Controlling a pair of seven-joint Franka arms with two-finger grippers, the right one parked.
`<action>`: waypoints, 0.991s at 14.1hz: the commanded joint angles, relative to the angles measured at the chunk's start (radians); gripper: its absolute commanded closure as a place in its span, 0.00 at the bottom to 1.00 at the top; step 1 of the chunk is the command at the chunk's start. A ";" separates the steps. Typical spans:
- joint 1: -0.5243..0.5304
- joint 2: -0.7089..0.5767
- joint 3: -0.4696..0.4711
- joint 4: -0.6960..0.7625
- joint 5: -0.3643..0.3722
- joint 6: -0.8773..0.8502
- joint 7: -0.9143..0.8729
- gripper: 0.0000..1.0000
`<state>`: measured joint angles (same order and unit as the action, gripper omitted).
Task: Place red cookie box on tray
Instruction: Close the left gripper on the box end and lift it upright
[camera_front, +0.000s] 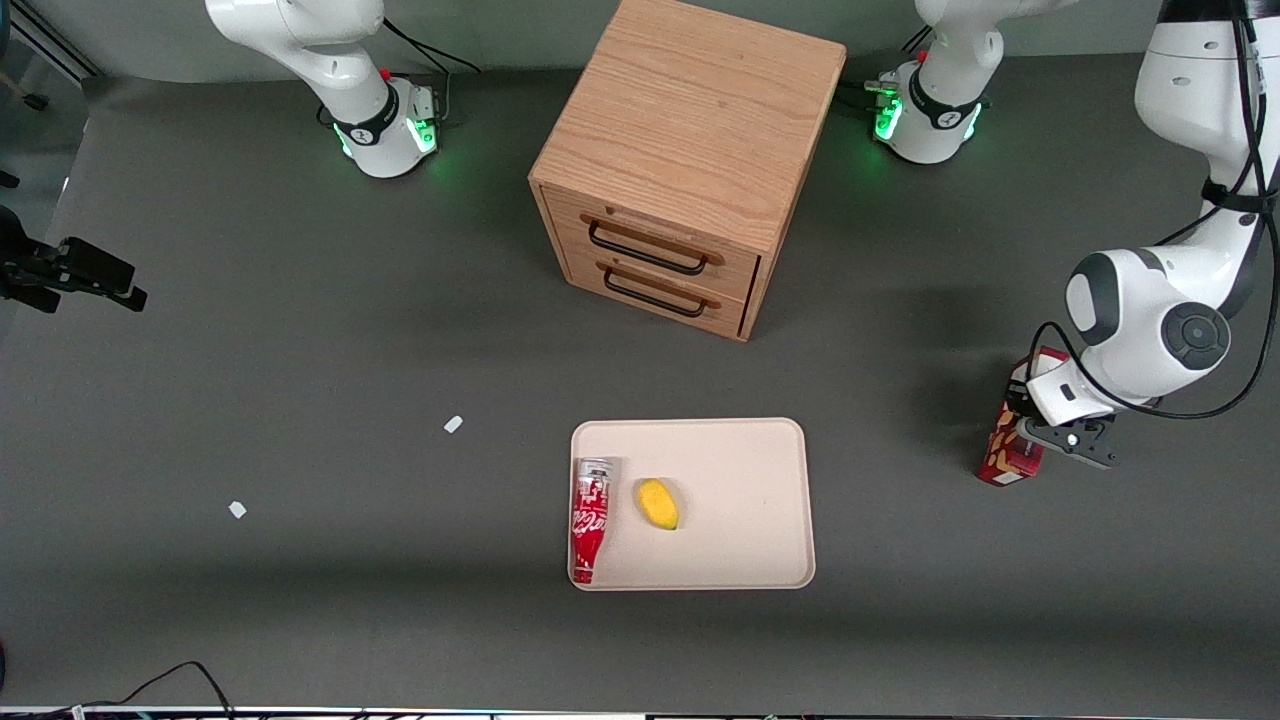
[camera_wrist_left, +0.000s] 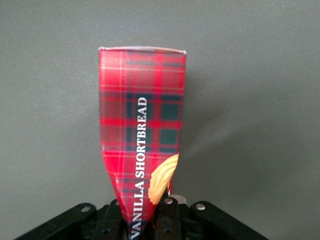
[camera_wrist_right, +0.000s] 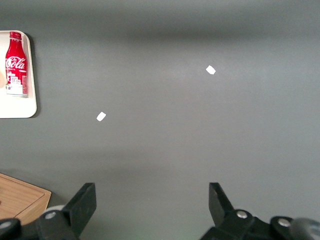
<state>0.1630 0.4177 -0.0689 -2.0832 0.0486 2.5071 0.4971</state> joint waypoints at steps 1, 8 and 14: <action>-0.008 -0.002 0.006 0.012 -0.018 -0.011 0.018 1.00; -0.010 -0.046 0.001 0.178 -0.044 -0.275 0.012 1.00; -0.062 -0.071 -0.029 0.441 -0.042 -0.580 -0.174 1.00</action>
<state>0.1371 0.3499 -0.0894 -1.7398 0.0129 2.0437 0.4130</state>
